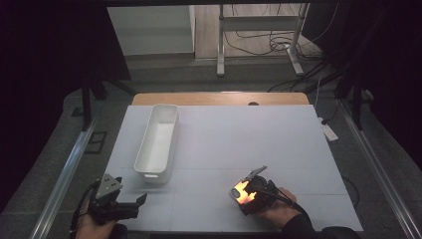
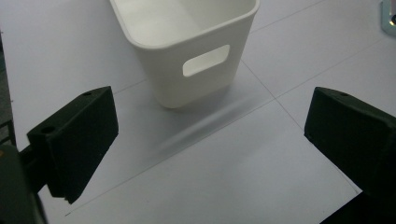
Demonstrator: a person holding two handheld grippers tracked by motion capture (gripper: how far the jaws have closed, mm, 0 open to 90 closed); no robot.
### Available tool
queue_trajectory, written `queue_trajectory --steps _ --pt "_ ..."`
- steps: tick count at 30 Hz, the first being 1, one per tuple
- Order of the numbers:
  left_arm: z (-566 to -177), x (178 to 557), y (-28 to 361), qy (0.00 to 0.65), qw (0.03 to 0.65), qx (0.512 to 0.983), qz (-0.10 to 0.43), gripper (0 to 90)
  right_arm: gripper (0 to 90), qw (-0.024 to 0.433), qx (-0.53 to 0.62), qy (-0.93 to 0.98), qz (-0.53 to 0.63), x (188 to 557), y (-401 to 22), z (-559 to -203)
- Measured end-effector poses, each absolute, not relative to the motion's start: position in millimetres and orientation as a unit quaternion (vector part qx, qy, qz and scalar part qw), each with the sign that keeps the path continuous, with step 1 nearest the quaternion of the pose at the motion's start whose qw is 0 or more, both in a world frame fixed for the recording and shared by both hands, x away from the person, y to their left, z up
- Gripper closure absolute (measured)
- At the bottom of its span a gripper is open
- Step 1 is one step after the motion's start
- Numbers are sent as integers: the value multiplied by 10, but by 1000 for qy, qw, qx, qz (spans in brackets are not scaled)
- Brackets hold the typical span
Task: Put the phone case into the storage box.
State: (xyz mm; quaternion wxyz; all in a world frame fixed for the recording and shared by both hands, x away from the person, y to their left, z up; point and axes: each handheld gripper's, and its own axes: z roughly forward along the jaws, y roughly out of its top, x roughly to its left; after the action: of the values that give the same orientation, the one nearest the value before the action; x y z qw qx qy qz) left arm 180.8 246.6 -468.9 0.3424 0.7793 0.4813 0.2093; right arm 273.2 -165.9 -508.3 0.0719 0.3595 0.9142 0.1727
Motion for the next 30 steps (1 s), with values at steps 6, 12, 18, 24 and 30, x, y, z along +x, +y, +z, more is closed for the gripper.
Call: queue_trajectory --steps 6,12,18,24,30 --pt "-4690 1808 2464 481 342 780 210 36 166 76 360 912 179 2737 -1677 -5057" --pt "-4690 1809 2464 481 342 780 209 37 166 80 367 906 194 2743 -1697 -5014" --pt "-4690 1809 2463 481 342 780 209 37 167 82 366 904 205 2746 -1713 -4979" --pt "-4690 1811 2470 483 343 778 209 37 167 86 366 898 229 2753 -1739 -4905" --pt "-4688 1812 2471 482 344 778 208 33 167 82 368 890 255 2771 -1773 -4829"
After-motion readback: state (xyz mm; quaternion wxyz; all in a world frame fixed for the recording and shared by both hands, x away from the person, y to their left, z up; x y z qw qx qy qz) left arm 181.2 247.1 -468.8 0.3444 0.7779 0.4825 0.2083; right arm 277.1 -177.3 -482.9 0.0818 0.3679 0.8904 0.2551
